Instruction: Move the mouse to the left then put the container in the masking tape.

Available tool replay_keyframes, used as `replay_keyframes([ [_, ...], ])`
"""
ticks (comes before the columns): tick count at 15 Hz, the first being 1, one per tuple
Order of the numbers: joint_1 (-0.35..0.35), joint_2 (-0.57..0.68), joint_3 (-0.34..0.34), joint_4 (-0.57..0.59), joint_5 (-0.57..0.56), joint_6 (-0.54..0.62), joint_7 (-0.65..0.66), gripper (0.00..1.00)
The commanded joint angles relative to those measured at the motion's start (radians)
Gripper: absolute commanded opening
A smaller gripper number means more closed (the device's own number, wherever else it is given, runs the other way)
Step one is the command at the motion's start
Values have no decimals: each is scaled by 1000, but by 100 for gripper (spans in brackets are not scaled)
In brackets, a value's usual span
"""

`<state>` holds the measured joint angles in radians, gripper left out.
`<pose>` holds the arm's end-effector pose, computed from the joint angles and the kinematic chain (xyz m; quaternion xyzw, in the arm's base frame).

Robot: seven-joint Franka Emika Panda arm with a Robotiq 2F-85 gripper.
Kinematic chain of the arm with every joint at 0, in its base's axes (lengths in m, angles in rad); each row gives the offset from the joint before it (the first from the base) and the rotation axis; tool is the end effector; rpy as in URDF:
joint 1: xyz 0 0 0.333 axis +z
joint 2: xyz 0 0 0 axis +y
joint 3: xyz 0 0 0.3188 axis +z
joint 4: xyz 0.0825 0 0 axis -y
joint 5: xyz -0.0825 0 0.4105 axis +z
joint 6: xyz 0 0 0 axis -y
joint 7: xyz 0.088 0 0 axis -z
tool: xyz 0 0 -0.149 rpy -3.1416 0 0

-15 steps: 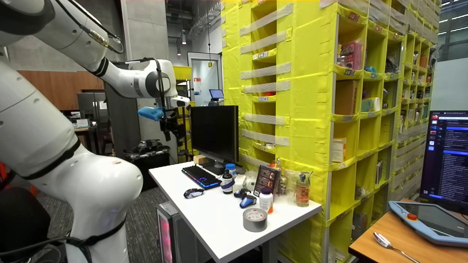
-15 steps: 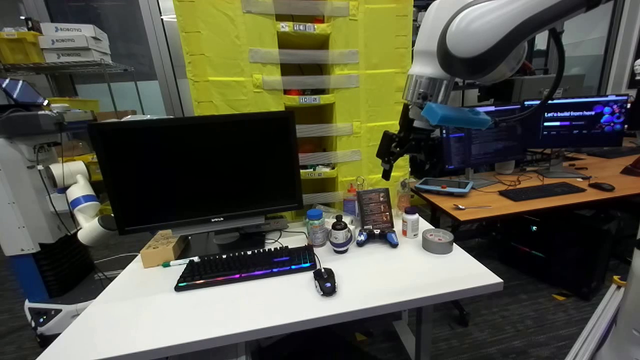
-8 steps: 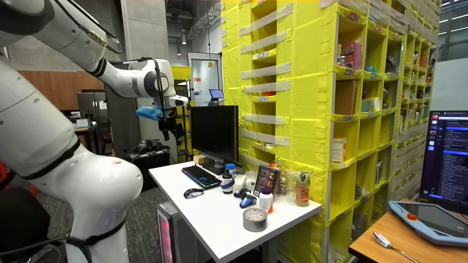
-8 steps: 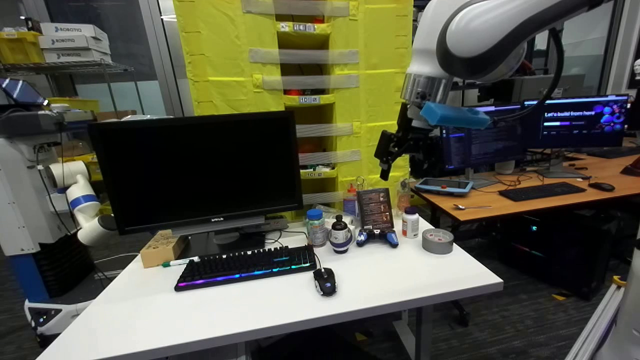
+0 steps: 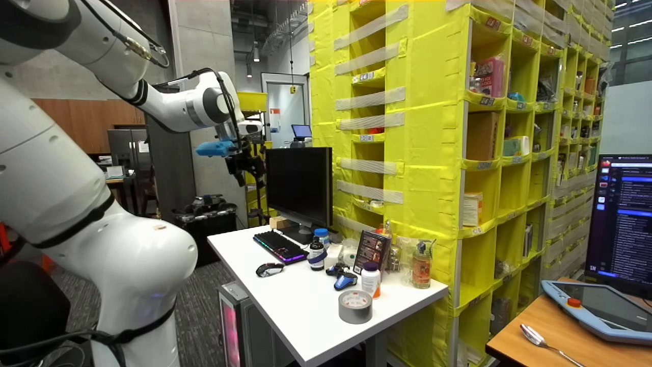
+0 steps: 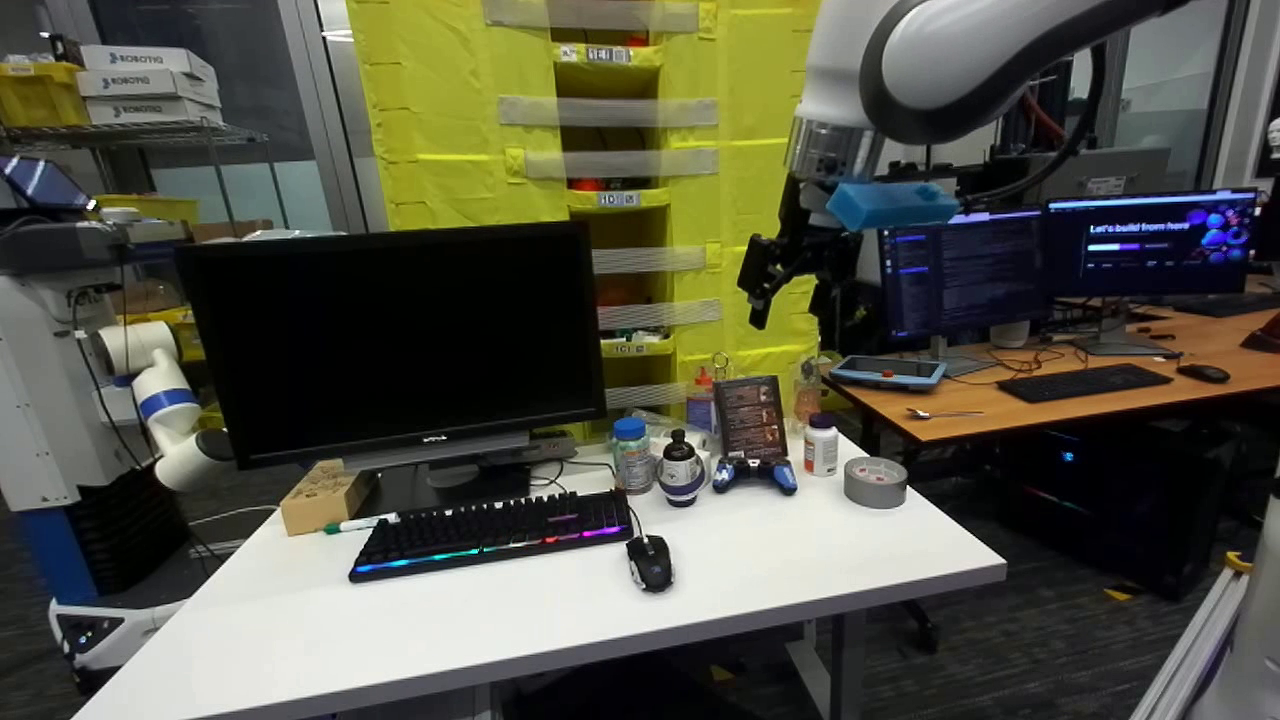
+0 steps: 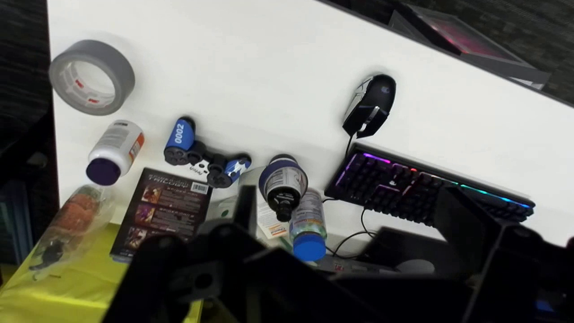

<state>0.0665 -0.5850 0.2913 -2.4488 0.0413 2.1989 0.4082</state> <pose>0.4151 0.1618 0.4820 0.9847 -0.0445 0.1684 0.0010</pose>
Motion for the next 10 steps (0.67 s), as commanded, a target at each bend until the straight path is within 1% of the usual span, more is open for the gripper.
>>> replay_keyframes([
  [1,-22,78,17,104,-83,-36,5,100],
  [5,-6,170,48,212,-133,-48,22,100],
  [10,7,335,129,394,-224,-77,97,100],
])
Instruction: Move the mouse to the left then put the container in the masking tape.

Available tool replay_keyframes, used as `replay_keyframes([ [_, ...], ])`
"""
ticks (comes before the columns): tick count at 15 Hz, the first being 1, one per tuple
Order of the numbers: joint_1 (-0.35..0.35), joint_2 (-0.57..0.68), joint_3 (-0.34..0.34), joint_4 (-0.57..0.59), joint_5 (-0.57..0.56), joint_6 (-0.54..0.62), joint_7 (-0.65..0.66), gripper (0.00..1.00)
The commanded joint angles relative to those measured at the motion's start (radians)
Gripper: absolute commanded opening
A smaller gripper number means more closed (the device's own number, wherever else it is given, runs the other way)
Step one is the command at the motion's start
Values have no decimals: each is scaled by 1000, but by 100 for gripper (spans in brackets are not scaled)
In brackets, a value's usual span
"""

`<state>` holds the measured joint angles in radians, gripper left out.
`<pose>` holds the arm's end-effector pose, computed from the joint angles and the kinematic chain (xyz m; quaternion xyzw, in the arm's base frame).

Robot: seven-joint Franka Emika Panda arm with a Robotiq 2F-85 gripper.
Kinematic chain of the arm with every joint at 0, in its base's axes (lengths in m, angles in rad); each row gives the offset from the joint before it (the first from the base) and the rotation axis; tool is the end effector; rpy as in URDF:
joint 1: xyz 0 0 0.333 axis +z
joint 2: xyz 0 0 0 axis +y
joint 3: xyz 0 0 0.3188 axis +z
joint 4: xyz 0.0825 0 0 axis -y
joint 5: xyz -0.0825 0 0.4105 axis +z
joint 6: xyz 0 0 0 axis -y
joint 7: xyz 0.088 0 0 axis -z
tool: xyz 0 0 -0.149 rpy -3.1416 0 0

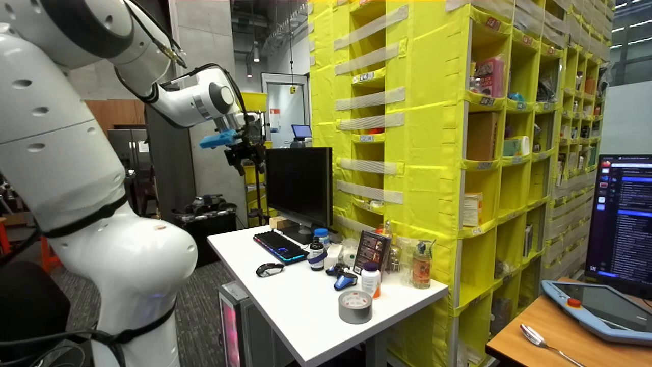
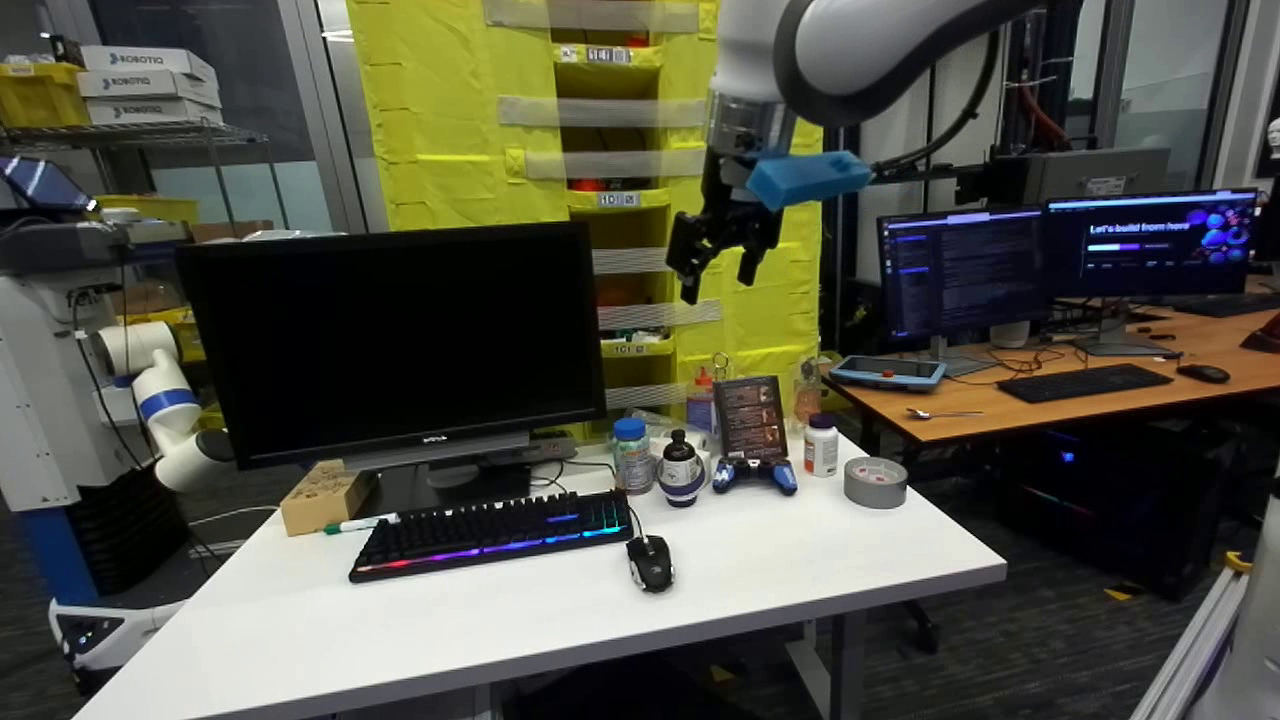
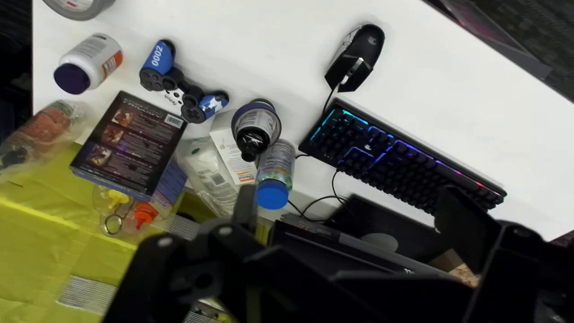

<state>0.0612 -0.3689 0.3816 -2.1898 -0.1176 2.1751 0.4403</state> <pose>0.4675 0.2262 0.5165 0.9792 0.0257 0.1968 0.0411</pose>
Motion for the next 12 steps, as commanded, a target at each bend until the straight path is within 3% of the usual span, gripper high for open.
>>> replay_keyframes([
  [1,18,156,52,173,-89,-68,84,100],
  [5,71,314,75,322,-191,-167,140,100],
  [8,128,410,42,410,-239,-251,127,100],
  [12,185,510,-19,528,-217,-344,94,100],
])
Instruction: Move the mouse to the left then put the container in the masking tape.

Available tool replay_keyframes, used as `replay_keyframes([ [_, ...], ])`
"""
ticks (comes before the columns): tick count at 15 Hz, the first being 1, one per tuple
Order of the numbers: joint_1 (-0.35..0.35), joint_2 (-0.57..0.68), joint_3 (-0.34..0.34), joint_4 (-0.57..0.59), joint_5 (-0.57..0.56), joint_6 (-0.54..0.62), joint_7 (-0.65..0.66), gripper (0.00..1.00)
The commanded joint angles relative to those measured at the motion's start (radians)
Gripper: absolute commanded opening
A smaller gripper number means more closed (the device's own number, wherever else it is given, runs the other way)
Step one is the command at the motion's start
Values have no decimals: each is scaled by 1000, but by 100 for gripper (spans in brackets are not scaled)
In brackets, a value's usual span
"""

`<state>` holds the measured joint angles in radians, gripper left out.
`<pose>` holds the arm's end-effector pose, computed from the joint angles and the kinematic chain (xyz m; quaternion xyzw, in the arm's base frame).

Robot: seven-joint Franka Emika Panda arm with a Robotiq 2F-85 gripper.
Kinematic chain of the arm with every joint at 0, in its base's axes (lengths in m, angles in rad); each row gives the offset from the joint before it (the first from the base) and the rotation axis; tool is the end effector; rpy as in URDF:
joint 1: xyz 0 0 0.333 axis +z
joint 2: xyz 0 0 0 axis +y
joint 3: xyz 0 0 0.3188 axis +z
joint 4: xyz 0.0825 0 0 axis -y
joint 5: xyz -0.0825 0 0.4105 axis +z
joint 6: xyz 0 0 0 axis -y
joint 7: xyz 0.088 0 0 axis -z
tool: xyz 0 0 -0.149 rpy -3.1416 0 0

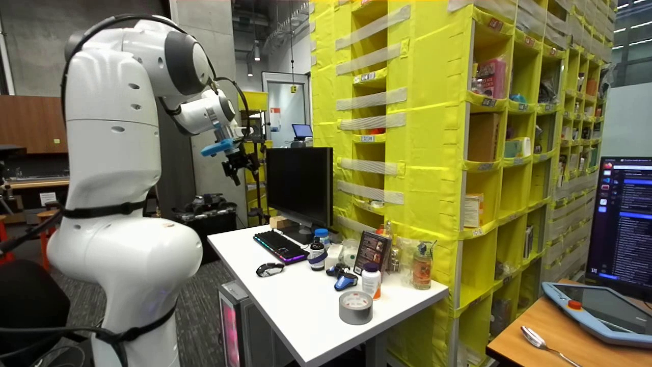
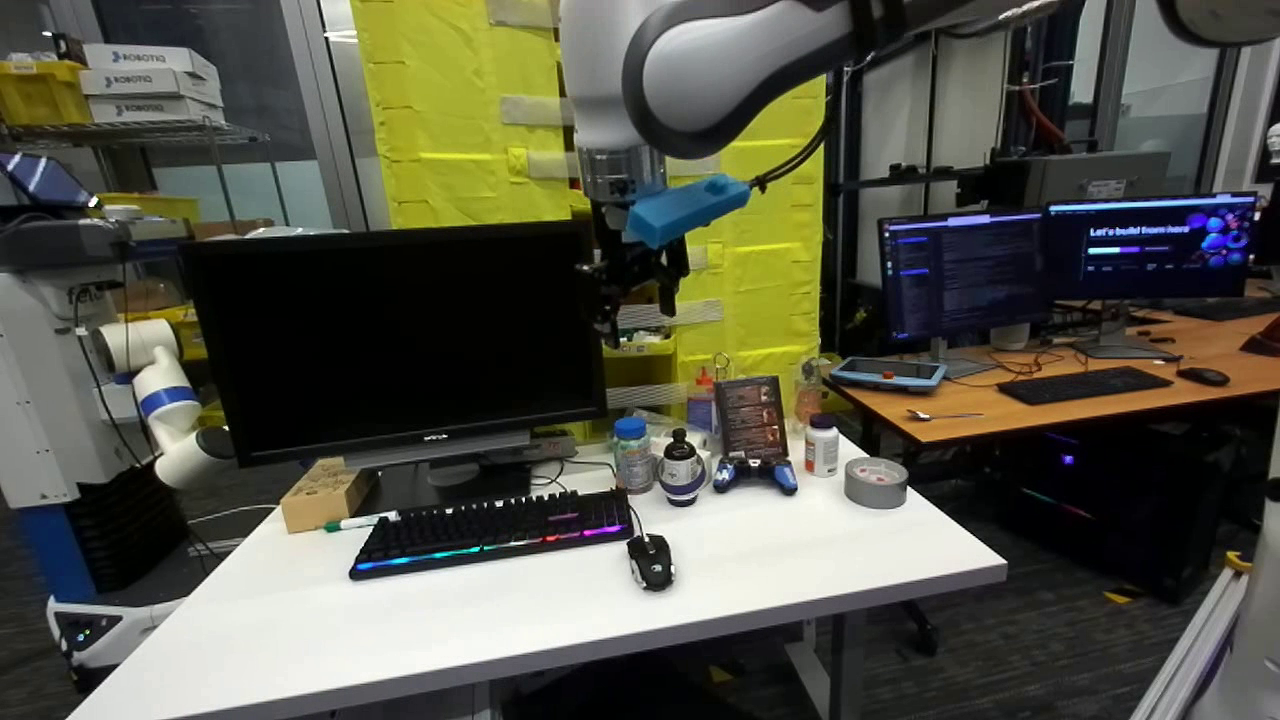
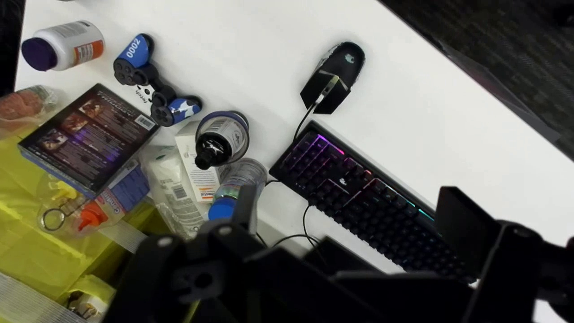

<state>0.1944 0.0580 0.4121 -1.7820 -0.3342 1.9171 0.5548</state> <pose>0.5311 0.3197 0.4831 0.9854 0.0747 0.1150 0.1006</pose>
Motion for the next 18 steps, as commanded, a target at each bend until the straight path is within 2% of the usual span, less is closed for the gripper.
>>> replay_keyframes([
  [1,65,105,-64,150,2,-104,-22,100],
  [6,127,237,-123,330,22,-144,9,100],
  [11,180,390,-177,476,97,-54,71,100],
  [15,207,468,-233,516,143,-29,124,100],
  [16,183,432,-202,465,118,-19,93,100],
  [18,189,464,-217,484,127,-15,104,100],
])
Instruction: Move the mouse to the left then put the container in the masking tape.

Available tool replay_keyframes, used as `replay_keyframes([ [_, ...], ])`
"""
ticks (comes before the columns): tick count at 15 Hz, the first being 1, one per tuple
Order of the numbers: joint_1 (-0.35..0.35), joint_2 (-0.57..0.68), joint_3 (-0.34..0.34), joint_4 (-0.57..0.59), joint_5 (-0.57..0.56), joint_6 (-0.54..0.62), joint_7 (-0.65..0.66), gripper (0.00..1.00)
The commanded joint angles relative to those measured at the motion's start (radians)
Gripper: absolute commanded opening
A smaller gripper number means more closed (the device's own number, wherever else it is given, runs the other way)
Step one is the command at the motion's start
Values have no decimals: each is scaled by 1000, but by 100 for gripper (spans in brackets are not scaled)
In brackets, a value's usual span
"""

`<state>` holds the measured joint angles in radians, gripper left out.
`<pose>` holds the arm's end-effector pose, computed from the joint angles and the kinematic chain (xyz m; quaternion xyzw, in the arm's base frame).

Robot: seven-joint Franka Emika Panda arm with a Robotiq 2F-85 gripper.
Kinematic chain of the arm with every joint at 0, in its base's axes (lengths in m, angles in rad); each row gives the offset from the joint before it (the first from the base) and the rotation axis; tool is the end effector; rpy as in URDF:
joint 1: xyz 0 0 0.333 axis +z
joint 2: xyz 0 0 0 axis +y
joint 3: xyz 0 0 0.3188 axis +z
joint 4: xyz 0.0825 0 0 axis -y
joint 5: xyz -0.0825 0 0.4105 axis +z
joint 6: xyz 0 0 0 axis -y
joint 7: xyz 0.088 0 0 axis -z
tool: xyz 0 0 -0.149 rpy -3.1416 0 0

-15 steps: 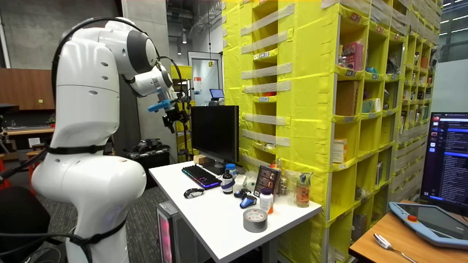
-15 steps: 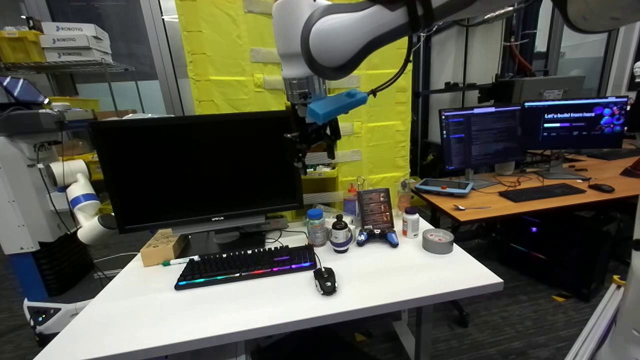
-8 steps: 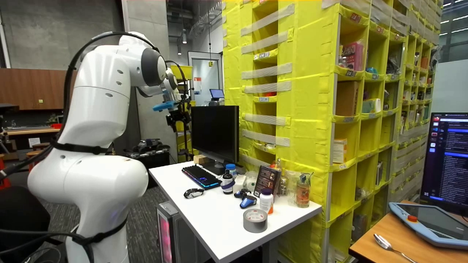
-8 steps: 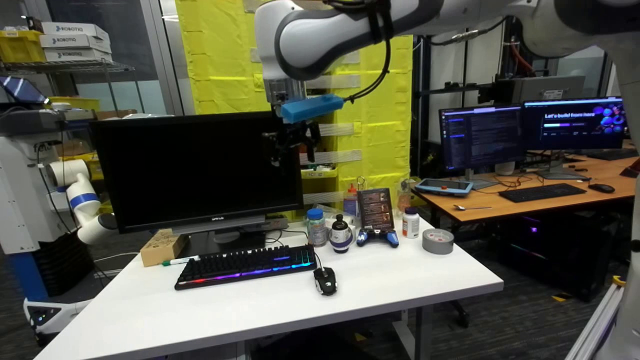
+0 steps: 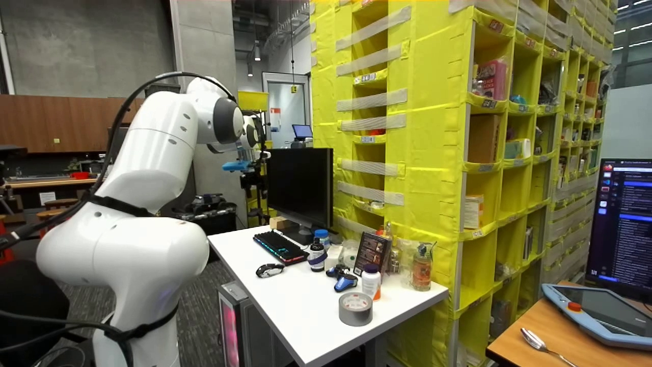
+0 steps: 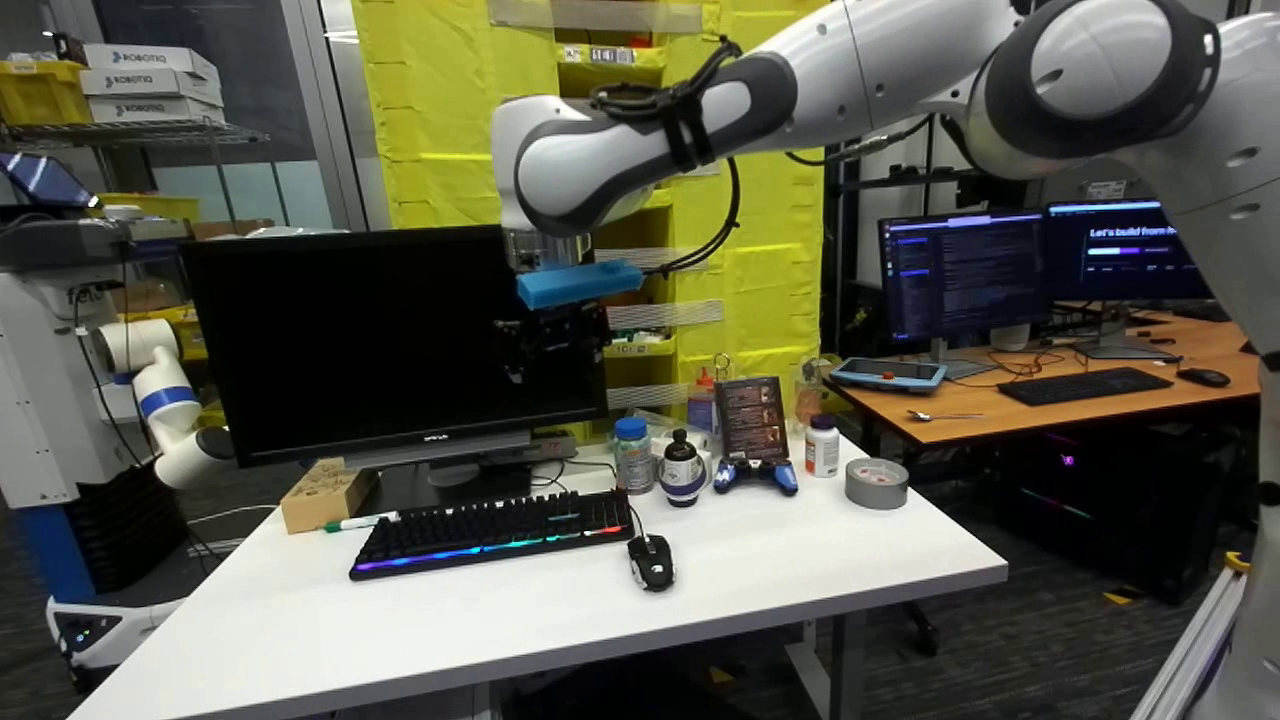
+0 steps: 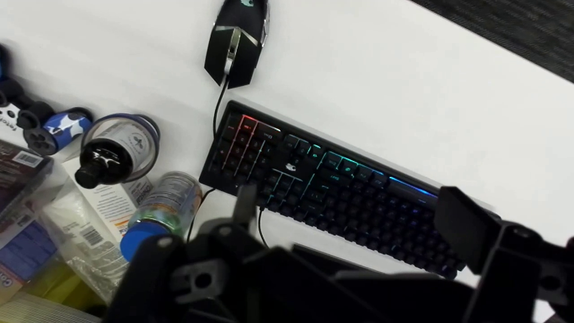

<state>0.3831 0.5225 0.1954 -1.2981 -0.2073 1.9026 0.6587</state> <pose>0.6532 0.3670 0.4112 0.9973 -0.0257 0.0670 0.0155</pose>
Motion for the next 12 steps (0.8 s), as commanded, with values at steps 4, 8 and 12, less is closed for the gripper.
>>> replay_keyframes([
  [4,2,5,-2,16,1,0,2,100],
  [8,4,5,-2,19,1,0,4,100],
  [12,0,35,-13,16,-2,-3,24,100],
])
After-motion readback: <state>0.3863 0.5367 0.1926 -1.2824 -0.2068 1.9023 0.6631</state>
